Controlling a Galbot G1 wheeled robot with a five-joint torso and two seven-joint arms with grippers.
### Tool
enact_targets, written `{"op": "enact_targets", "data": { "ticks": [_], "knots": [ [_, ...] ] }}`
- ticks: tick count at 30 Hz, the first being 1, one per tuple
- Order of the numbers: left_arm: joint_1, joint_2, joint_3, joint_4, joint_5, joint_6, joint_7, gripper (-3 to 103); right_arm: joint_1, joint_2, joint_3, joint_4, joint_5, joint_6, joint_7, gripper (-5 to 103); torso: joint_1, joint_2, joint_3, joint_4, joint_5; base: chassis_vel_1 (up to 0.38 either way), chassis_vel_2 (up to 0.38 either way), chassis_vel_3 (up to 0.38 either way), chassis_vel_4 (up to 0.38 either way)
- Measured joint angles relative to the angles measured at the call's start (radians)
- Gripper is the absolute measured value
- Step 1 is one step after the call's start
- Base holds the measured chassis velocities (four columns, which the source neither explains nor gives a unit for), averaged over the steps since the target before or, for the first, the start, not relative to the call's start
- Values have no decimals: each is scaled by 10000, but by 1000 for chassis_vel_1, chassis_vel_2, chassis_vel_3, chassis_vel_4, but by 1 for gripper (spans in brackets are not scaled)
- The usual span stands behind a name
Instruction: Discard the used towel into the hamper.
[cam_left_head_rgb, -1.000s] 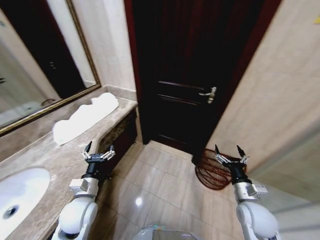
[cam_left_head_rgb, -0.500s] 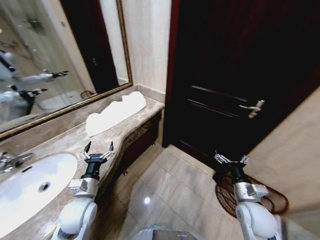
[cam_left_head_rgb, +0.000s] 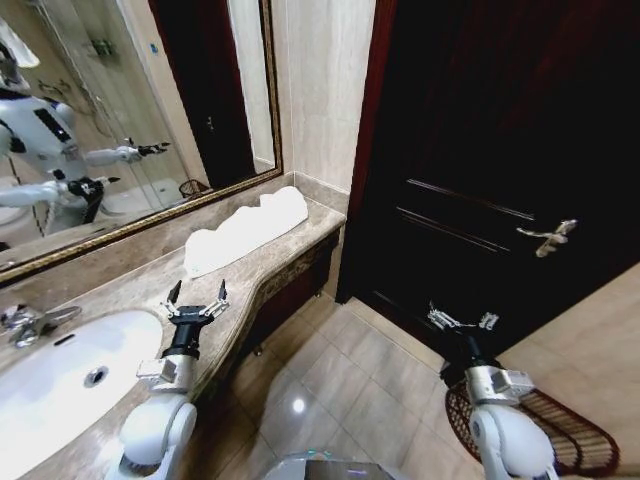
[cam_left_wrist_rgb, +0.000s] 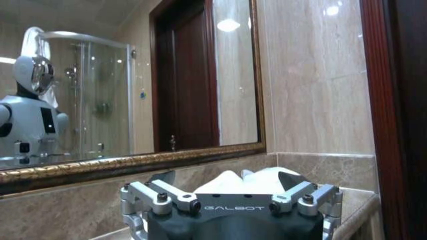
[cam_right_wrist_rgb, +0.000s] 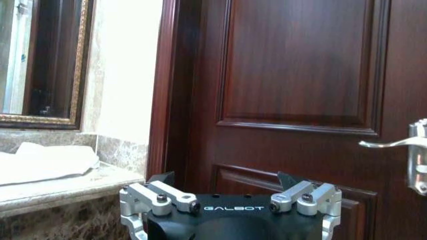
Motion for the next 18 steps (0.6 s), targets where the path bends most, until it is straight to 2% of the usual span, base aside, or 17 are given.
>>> {"op": "enact_targets", "data": {
  "ticks": [18],
  "knots": [
    [5,19,-23,-61,9,16,0,100,-41,42,-26,15,-81,68,0,100,0,0,0,0,0,-97,95,96,-104]
  ]
}}
